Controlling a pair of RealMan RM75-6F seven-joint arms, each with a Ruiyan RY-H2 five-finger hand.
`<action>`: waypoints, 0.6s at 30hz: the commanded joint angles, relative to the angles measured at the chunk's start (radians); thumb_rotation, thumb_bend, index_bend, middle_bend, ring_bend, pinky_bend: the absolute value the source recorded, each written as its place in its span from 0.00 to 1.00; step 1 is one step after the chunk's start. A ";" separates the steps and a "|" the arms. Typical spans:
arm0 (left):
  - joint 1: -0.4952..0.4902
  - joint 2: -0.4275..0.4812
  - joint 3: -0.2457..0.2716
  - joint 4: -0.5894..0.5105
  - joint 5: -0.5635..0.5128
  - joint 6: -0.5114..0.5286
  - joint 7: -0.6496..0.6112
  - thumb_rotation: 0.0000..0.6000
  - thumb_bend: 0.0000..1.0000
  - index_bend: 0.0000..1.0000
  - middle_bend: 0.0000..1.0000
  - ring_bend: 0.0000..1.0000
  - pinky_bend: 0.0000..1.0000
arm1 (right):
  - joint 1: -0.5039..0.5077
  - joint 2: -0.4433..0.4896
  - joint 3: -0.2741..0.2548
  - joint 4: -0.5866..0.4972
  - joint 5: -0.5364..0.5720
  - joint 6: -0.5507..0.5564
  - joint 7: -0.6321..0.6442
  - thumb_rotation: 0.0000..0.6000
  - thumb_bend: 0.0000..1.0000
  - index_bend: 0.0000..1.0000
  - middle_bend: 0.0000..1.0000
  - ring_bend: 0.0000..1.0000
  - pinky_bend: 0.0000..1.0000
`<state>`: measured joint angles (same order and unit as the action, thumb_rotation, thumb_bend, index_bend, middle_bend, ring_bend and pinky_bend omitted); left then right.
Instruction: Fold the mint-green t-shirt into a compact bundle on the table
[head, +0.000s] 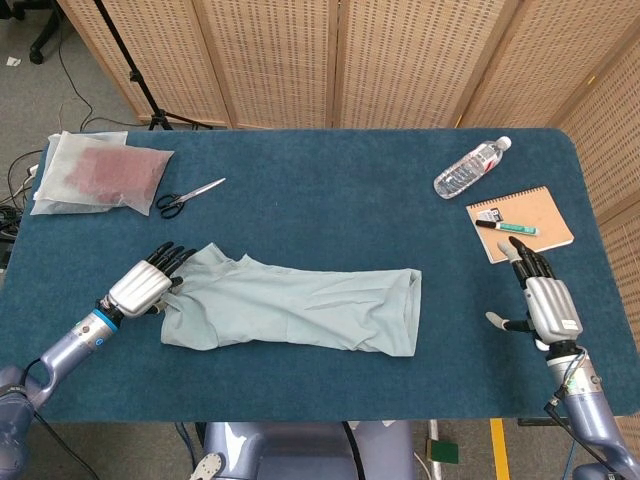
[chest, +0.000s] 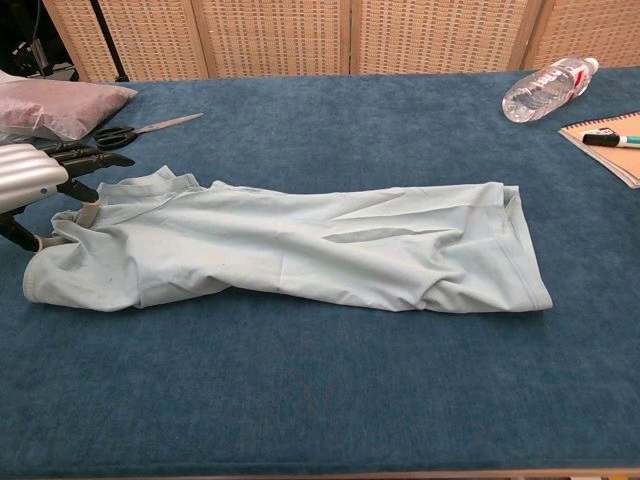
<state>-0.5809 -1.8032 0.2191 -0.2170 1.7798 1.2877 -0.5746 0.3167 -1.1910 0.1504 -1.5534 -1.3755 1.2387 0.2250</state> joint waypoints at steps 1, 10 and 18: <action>0.000 0.000 0.002 -0.001 0.000 -0.001 0.001 1.00 0.40 0.64 0.00 0.00 0.00 | 0.000 0.000 0.000 0.001 -0.001 -0.001 0.000 1.00 0.00 0.00 0.00 0.00 0.07; -0.003 0.000 0.004 -0.002 -0.001 -0.002 -0.001 1.00 0.59 0.67 0.00 0.00 0.00 | 0.000 0.000 0.000 0.001 -0.001 0.000 0.000 1.00 0.00 0.00 0.00 0.00 0.07; -0.005 0.009 0.007 -0.007 0.001 0.009 -0.016 1.00 0.77 0.68 0.00 0.00 0.00 | -0.001 0.002 0.001 0.000 -0.002 0.000 0.003 1.00 0.00 0.00 0.00 0.00 0.07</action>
<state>-0.5851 -1.7960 0.2260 -0.2228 1.7807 1.2958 -0.5885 0.3162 -1.1892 0.1517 -1.5532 -1.3772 1.2386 0.2285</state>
